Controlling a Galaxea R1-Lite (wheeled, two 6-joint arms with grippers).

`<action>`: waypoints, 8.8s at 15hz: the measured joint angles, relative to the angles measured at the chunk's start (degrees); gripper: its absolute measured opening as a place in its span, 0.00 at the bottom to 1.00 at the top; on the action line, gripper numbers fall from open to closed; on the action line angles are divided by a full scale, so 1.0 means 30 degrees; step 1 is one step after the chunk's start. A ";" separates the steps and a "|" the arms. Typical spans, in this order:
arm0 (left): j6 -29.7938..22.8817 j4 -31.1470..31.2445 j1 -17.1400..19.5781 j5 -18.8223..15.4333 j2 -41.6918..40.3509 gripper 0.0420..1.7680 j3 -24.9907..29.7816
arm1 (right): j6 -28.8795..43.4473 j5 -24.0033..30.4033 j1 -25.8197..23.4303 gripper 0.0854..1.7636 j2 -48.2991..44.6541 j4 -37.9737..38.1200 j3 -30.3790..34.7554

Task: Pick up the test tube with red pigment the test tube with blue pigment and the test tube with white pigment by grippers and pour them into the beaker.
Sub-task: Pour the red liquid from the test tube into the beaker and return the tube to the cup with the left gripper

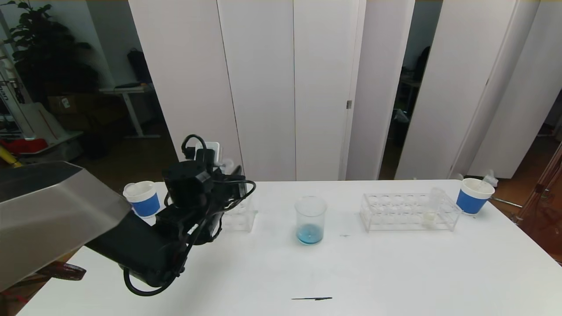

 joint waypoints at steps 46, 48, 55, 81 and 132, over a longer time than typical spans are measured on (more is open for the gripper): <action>2.3191 -0.1057 0.0333 -2.0826 0.6949 0.31 -1.0395 | 0.0000 -0.0008 -0.0008 0.99 0.0000 0.0000 0.0000; 2.4450 -0.1524 0.0341 -2.0687 0.7298 0.31 -1.0390 | -0.0008 0.0000 -0.0008 0.99 0.0000 0.0008 0.0000; 2.5832 -0.1333 0.0240 -2.0322 0.8005 0.31 -1.0557 | -0.0012 0.0000 0.0000 0.99 0.0000 0.0008 0.0000; 2.7014 -0.1967 0.0008 -1.9781 0.8875 0.31 -1.2195 | -0.0008 -0.0008 0.0000 0.99 0.0000 0.0000 0.0000; 0.1601 0.8334 0.9992 0.2450 0.2901 0.31 -1.1089 | -0.0008 0.0000 -0.0016 0.99 0.0000 0.0000 0.0000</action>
